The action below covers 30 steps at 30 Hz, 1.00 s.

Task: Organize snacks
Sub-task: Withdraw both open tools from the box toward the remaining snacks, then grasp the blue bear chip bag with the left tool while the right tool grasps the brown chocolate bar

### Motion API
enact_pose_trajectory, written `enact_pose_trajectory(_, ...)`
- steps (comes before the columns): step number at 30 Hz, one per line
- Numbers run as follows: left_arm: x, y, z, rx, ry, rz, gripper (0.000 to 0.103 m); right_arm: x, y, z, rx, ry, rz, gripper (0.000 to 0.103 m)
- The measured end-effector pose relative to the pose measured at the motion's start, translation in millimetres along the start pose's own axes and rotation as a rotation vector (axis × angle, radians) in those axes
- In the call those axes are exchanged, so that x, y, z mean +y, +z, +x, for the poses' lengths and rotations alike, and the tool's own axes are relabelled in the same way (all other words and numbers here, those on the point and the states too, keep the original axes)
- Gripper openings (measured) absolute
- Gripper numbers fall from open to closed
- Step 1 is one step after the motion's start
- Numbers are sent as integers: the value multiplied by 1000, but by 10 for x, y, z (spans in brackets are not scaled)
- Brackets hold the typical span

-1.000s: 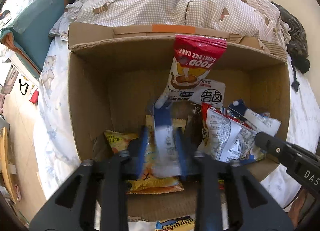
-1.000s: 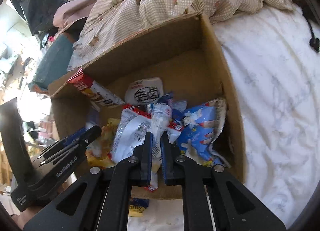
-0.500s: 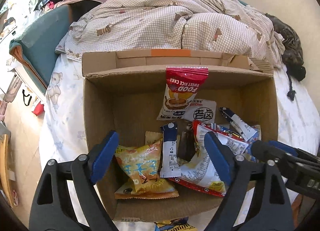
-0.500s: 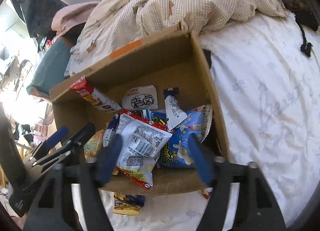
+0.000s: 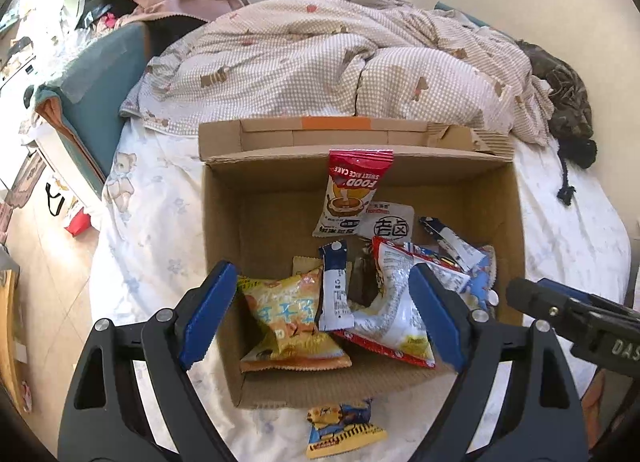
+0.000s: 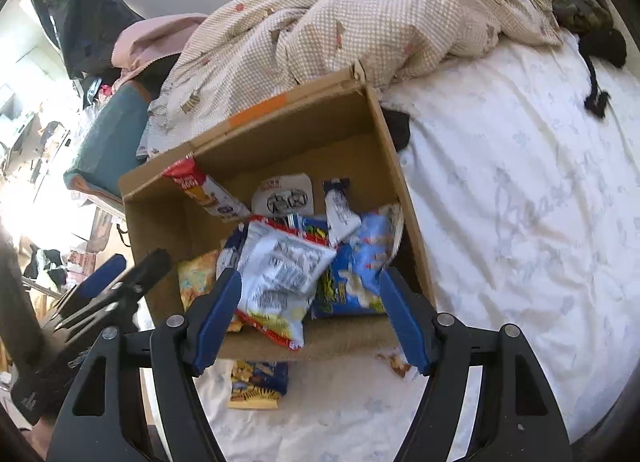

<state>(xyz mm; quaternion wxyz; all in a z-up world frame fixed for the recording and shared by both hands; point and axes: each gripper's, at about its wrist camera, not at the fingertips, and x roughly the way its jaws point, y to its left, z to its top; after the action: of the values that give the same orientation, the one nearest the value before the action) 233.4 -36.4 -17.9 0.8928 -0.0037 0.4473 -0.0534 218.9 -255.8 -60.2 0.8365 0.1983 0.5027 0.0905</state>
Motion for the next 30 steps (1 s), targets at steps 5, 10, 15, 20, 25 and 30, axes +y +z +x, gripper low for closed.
enact_pose_trajectory(5,78,-127,-186,-15,25,11,86,-1,-118,-63,12,9,-4,74)
enact_pose_trajectory(10,235,-283,-326,3,33,-8,86,17,-230,-177,7,5,-19,74)
enact_pose_trajectory(15,362,-468,-466,14,41,-23,86,-49,-402,-250,18,-5,-7,74)
enact_pose_trajectory(20,480,-695,-601,27,43,-54,86,-143,-575,-296,36,-2,26,75)
enact_pose_trajectory(25,566,-895,-666,41,28,-80,86,-282,-749,-340,43,13,94,79)
enact_pose_trajectory(30,673,-1079,-621,86,27,-138,86,-480,-894,-353,55,33,194,82)
